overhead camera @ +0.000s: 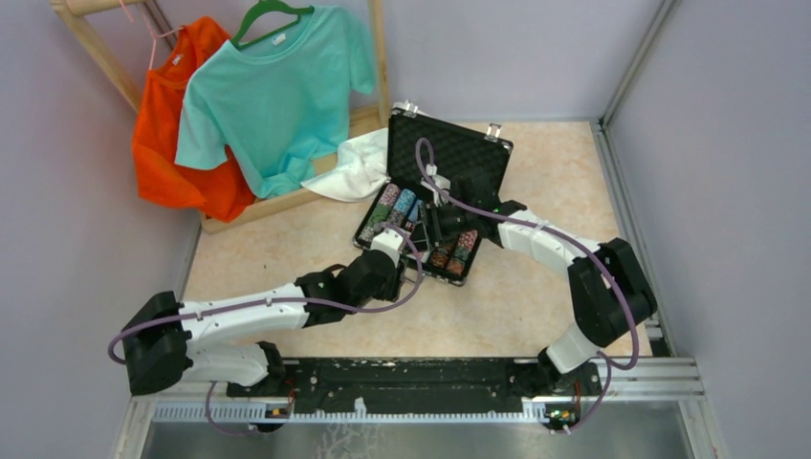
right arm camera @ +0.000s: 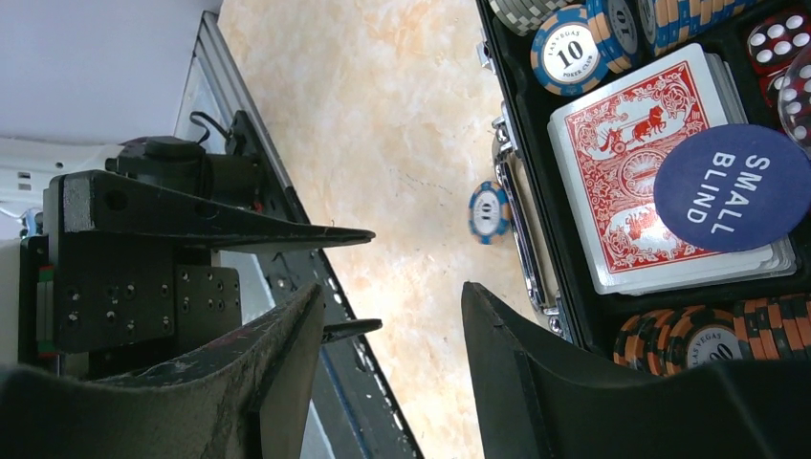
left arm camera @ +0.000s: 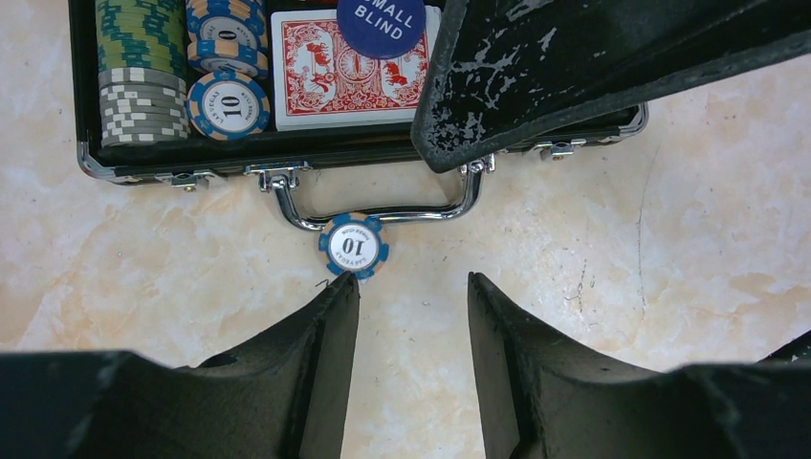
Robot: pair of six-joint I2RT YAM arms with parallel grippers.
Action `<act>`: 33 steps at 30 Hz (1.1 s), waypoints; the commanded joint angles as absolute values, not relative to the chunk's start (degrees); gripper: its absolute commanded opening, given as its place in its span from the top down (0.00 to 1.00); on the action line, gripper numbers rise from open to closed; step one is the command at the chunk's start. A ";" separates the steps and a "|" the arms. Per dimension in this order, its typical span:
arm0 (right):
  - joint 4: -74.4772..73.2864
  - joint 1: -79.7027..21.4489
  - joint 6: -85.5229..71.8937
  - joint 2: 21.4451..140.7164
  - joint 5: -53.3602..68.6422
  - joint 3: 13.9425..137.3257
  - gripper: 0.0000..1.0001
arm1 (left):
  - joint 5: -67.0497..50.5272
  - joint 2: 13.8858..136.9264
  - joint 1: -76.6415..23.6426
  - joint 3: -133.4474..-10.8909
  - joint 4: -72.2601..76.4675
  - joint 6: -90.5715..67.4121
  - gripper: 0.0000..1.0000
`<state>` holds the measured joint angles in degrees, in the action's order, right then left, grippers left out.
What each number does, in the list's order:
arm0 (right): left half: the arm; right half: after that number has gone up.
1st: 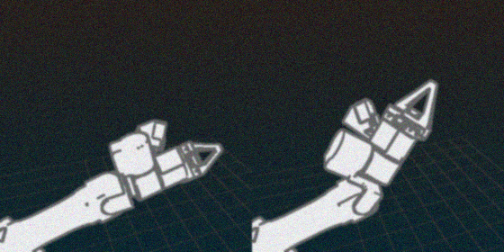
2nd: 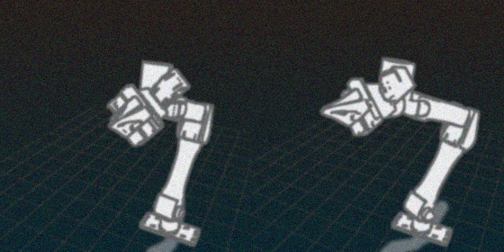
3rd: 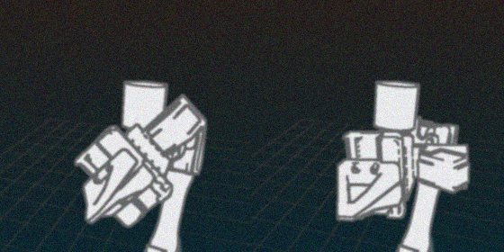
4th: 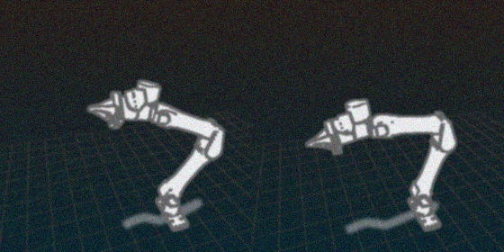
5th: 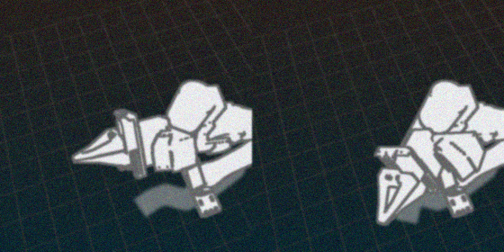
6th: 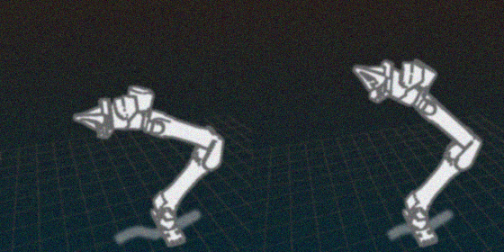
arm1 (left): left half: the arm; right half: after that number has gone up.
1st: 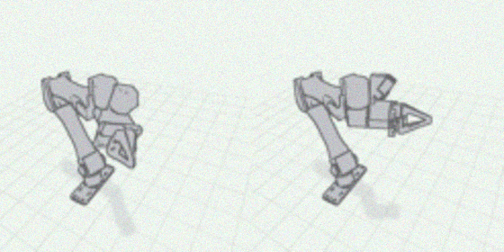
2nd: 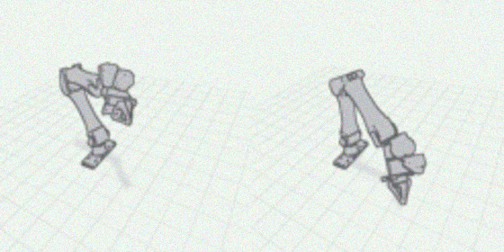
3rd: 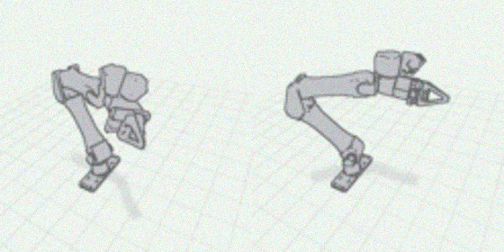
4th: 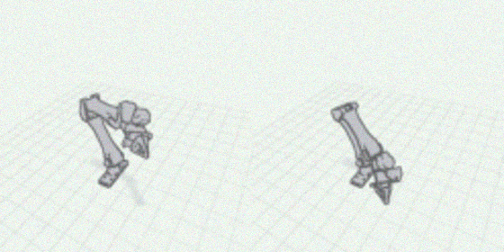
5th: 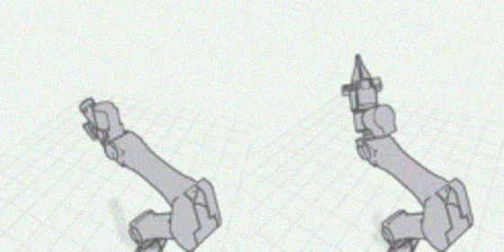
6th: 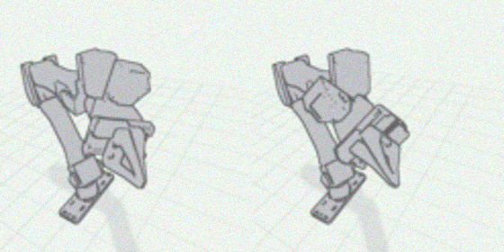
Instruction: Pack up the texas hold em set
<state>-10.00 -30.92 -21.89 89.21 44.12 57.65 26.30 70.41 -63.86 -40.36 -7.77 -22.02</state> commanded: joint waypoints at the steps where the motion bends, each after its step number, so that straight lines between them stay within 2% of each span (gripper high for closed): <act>1: -8.26 -31.46 -21.09 89.38 44.25 60.07 0.45 | 26.56 71.14 -63.72 -41.36 -7.26 -21.54 0.47; 6: -8.69 -31.46 -21.27 88.59 41.07 58.74 0.45 | 29.59 72.04 -63.48 -40.32 -8.24 -23.61 0.33; 12: -12.95 -35.25 -17.90 88.63 31.50 56.88 0.46 | 33.08 64.55 -59.82 -37.00 -9.72 -30.45 0.31; 16: -14.51 -36.53 -18.75 87.25 24.42 55.99 0.46 | 21.18 60.99 -51.55 -36.29 -9.93 -27.98 0.28; 21: -13.62 -34.19 -21.62 81.91 19.27 54.57 0.46 | 19.18 71.66 -51.07 -43.76 -20.75 -24.78 0.18; 33: -15.19 -21.33 -22.06 68.93 20.78 49.66 0.46 | 12.91 85.57 -53.55 -48.13 -20.16 -23.28 0.20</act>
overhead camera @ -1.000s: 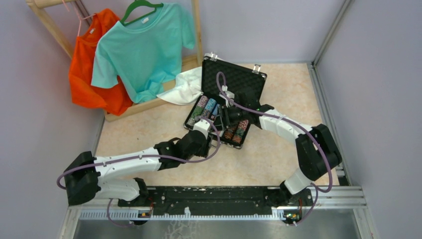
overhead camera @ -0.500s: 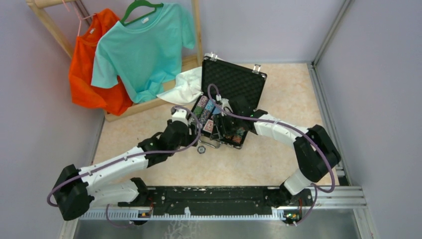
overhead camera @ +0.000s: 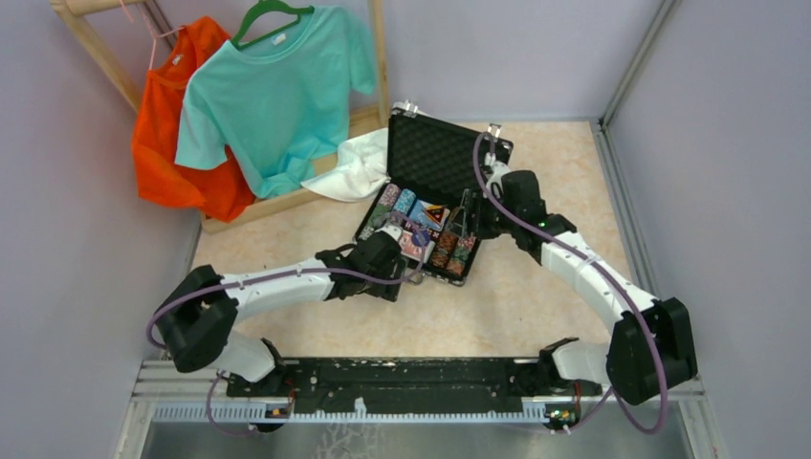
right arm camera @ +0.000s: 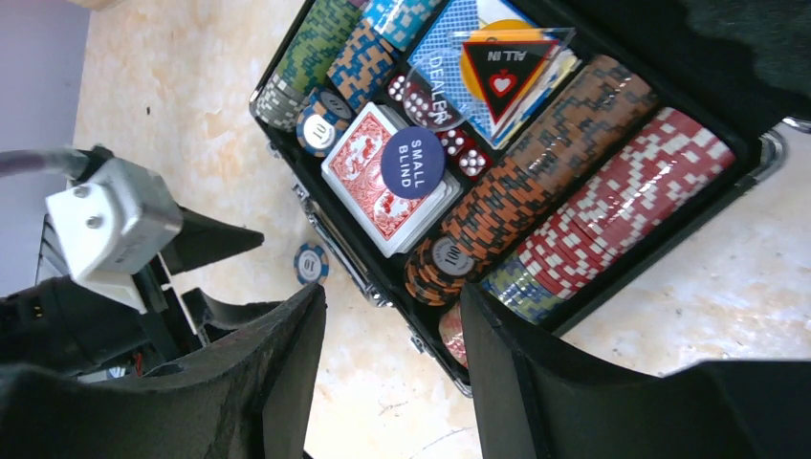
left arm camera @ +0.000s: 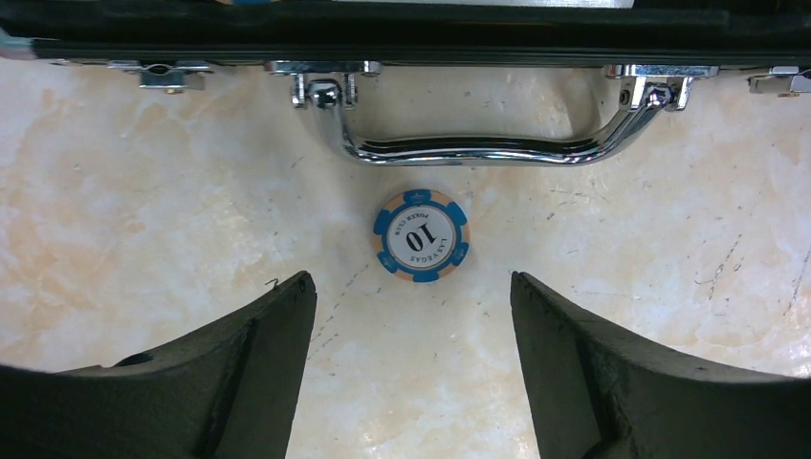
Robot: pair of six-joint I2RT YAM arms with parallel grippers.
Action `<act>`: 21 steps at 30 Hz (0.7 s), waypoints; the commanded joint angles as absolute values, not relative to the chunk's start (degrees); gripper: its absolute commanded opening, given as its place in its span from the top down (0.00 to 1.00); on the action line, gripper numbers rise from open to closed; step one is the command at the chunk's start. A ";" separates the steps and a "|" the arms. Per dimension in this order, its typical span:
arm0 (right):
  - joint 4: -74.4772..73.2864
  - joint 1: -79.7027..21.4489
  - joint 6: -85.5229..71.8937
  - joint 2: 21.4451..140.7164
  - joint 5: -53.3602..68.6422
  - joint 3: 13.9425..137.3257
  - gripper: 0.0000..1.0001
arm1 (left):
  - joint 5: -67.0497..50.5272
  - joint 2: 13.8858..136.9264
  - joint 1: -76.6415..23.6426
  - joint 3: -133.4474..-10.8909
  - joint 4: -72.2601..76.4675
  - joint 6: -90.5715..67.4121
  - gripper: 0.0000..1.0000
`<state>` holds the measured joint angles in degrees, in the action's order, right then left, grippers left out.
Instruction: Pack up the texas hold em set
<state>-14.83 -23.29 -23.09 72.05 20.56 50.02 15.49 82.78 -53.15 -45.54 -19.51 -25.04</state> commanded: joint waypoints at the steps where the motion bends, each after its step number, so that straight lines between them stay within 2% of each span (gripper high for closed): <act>1: -15.32 -21.00 -21.92 68.70 21.01 49.54 0.46 | 13.06 86.27 -53.65 -48.26 -19.82 -23.33 0.20; 21: -14.52 -20.58 -21.63 69.36 22.43 49.35 0.46 | 12.64 94.30 -53.88 -50.15 -16.89 -22.29 0.26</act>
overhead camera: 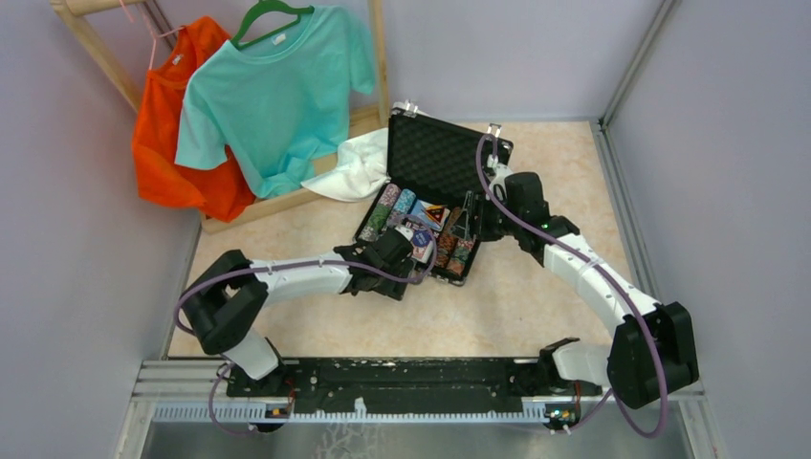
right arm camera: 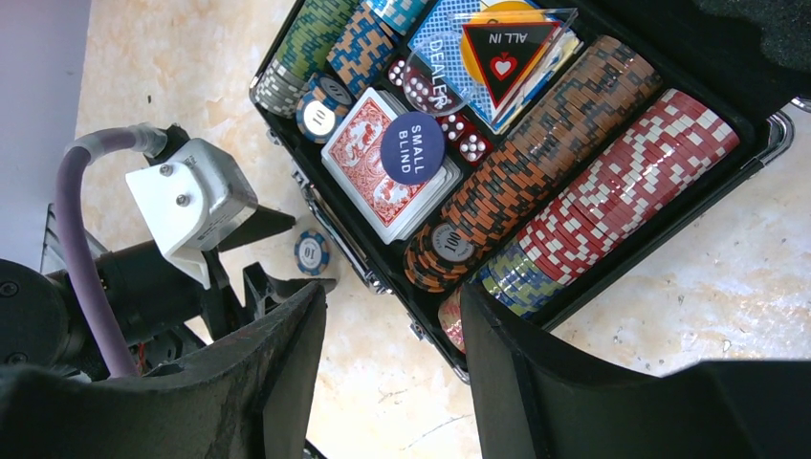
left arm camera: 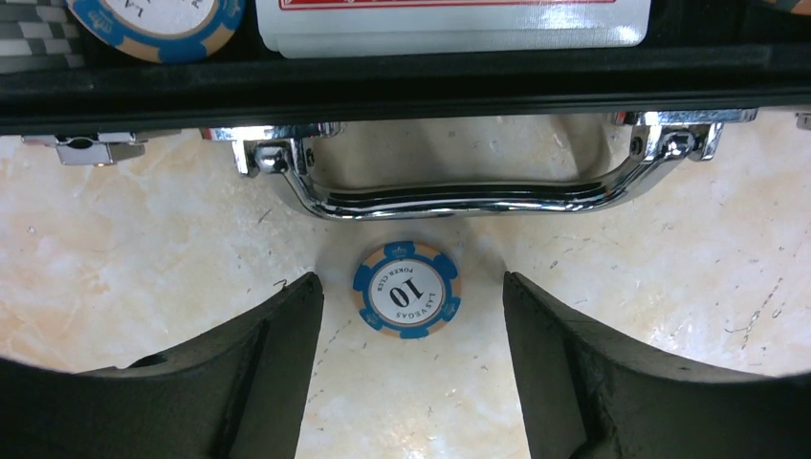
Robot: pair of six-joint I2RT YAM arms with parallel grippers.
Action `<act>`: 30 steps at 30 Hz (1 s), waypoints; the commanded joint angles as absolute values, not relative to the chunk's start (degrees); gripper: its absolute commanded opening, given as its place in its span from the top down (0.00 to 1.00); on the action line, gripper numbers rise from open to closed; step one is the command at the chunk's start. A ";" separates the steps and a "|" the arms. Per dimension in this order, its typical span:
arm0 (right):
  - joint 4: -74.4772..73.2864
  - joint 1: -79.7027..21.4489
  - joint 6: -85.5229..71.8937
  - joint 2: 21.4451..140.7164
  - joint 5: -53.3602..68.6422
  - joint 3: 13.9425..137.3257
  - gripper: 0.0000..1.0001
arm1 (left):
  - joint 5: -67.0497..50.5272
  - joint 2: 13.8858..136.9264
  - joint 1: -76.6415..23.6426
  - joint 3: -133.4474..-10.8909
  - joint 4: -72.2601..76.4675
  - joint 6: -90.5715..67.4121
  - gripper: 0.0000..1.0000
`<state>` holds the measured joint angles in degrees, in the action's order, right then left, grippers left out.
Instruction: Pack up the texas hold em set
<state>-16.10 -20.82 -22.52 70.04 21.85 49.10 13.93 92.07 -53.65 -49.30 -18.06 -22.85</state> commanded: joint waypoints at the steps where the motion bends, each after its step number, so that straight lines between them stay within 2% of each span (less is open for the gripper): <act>1: -14.54 -20.57 -21.62 69.39 22.35 49.39 0.46 | 12.63 94.59 -53.88 -50.30 -17.01 -22.25 0.26; 16: -14.42 -20.13 -21.36 69.51 22.40 48.97 0.46 | 10.70 94.28 -53.92 -48.61 -18.29 -22.71 0.32; 30: -13.76 -20.15 -21.53 69.96 22.60 48.43 0.46 | 11.14 92.02 -53.92 -46.39 -20.20 -23.37 0.31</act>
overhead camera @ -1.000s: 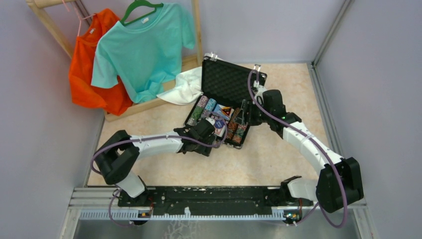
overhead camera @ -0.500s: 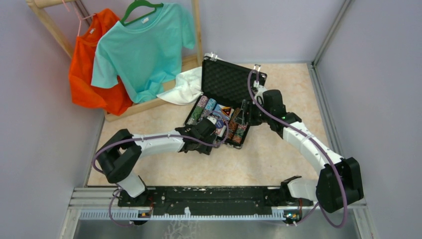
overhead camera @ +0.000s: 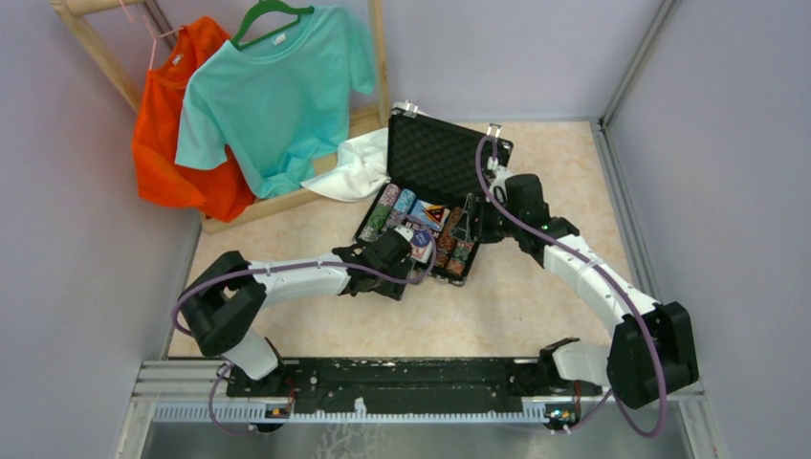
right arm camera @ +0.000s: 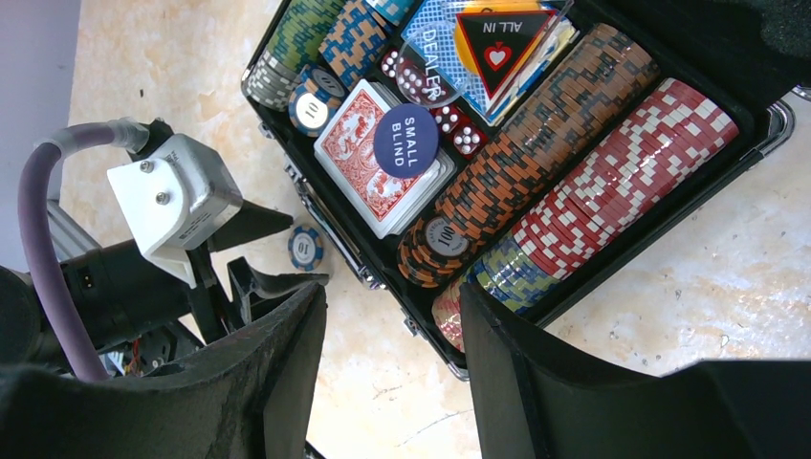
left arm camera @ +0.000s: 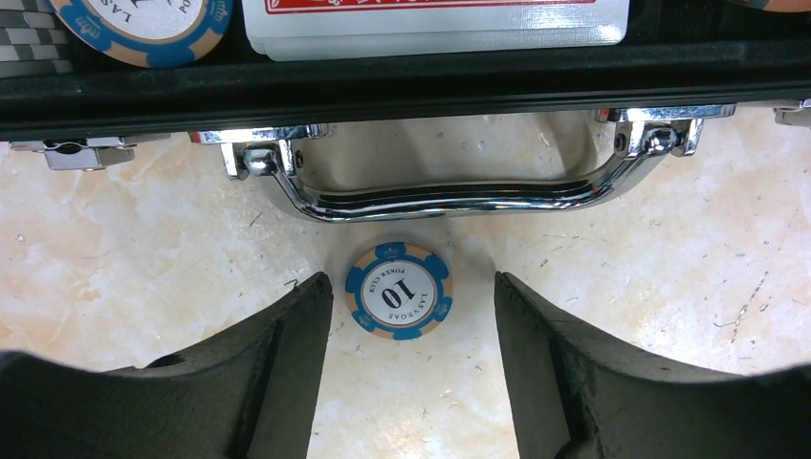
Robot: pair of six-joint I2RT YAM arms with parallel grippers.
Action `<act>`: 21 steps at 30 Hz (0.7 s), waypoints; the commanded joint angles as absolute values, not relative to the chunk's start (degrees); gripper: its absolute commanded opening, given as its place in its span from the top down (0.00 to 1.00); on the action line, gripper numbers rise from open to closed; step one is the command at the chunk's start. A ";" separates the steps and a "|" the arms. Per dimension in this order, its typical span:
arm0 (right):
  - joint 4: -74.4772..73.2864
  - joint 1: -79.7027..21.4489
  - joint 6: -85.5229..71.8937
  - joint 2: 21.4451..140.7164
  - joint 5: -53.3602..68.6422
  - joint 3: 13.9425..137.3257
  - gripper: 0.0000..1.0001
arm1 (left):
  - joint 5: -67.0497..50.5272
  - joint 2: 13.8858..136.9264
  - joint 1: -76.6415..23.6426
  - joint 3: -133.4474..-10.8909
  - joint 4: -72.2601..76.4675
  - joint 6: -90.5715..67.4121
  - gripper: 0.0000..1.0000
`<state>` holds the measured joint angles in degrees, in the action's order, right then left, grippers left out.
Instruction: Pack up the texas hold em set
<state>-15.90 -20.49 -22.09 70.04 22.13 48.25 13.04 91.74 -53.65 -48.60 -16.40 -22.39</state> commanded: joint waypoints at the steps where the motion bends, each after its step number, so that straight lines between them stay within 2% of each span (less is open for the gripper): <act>1: -13.79 -20.13 -21.53 69.95 22.66 48.43 0.46 | 11.12 92.21 -53.96 -46.35 -20.21 -23.38 0.31; 21: -13.04 -20.12 -21.93 70.31 22.81 48.03 0.46 | 13.37 92.14 -54.57 -45.62 -22.83 -23.20 0.44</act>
<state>-15.75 -20.49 -22.11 70.43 22.20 47.88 14.85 91.44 -54.13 -48.25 -17.87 -22.44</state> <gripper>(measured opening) 0.541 0.582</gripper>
